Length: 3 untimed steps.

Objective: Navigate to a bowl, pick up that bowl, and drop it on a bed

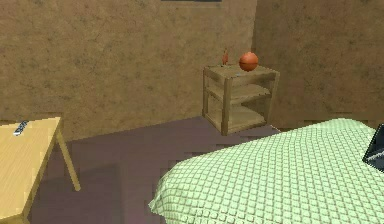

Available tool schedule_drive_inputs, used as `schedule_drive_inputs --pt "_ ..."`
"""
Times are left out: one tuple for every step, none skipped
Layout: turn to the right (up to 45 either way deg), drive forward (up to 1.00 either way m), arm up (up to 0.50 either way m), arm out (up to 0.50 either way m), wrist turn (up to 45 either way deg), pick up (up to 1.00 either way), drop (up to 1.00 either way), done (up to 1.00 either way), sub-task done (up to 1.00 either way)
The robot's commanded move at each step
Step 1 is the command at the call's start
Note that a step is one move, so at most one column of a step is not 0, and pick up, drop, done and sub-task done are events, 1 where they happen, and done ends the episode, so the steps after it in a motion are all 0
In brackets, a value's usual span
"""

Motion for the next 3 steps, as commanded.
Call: schedule_drive_inputs --pt "0.0 0.00 0.00 0.00 0.0 0.00 1.00 0.00 0.00" --pt "0.0 0.00 0.10 0.00 0.0 0.00 0.00 0.00 0.00" --pt "0.0 0.00 0.00 -0.08 0.0 0.00 0.00 0.00 0.00"
